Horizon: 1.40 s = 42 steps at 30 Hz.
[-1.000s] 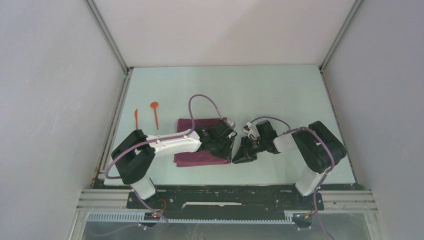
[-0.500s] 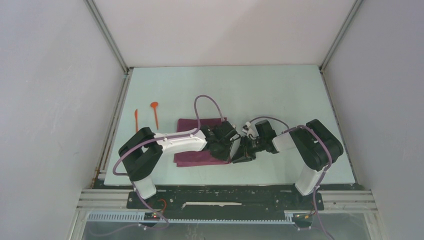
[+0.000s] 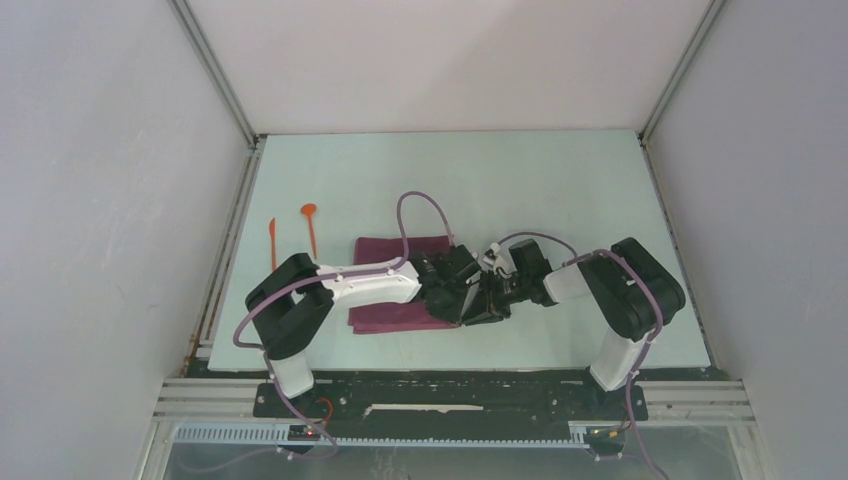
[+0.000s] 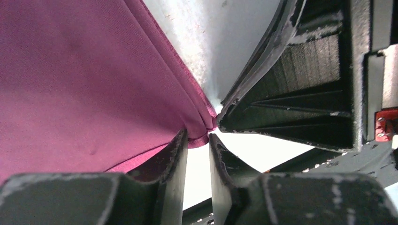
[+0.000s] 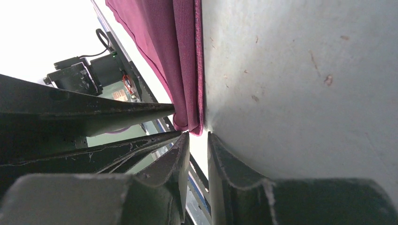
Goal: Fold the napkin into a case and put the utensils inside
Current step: Turn over the upper triangle folded napkin at the center of the board.
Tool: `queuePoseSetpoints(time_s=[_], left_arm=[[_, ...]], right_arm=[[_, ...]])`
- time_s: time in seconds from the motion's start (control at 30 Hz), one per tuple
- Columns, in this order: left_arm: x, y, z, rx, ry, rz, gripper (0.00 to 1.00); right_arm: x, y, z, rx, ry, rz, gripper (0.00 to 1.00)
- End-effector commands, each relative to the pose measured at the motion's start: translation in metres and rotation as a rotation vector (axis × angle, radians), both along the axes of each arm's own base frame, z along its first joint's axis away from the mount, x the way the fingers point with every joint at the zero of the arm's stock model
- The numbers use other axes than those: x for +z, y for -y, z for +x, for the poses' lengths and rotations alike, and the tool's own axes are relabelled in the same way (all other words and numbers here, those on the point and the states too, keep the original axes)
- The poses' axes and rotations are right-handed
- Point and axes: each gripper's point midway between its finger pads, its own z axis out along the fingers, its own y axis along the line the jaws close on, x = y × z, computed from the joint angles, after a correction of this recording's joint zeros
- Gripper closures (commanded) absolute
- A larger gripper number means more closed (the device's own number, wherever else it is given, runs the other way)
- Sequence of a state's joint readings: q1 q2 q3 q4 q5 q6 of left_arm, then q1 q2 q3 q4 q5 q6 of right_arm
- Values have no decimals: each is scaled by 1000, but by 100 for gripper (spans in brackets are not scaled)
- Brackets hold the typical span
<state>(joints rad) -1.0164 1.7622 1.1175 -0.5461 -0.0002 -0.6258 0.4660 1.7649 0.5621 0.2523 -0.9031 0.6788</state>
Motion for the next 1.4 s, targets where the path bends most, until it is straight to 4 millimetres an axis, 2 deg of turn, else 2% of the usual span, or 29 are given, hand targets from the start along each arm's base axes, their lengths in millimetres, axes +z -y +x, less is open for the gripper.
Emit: queuePoseSetpoints(time_s=[0.0,0.13,0.27,0.43,0.6,0.67,0.73,0.87,0.97,1.03,1.1,1.17,1.37], left_arm=[[7,9,7,-7,27,-13,76],[13,10,7,-8,37,-21,91],[14,11,8,-12,32,-17,100],[21,17,7,-23,37,-37,100],[15,18,2,-38,7,-30,98],[15,17,2,-38,7,-26,96],[17,16,1,-39,11,-30,90],[28,8,-2,-40,19,-31,67],[57,6,-4,-37,53,-94,50],[79,1,-5,-26,88,-140,43],[94,-10,-3,0,124,-157,40],[109,-26,4,44,178,-168,38],[115,-75,17,182,232,-186,36]], right_arm=[[-6,-4,3,11,24,-14,72],[-8,-8,1,22,18,-19,73],[-9,-11,2,23,14,-16,76],[-10,-10,1,20,13,-25,78],[-11,-4,5,-10,6,-56,78],[-10,0,5,-20,0,-64,77],[-9,5,5,-35,-1,-79,76],[-3,18,7,-64,2,-80,69],[5,19,7,-62,22,-63,53],[12,12,7,-51,43,-47,41],[12,3,6,-32,50,-56,36],[8,-6,6,-24,51,-76,34],[-11,-7,10,-52,55,-225,40]])
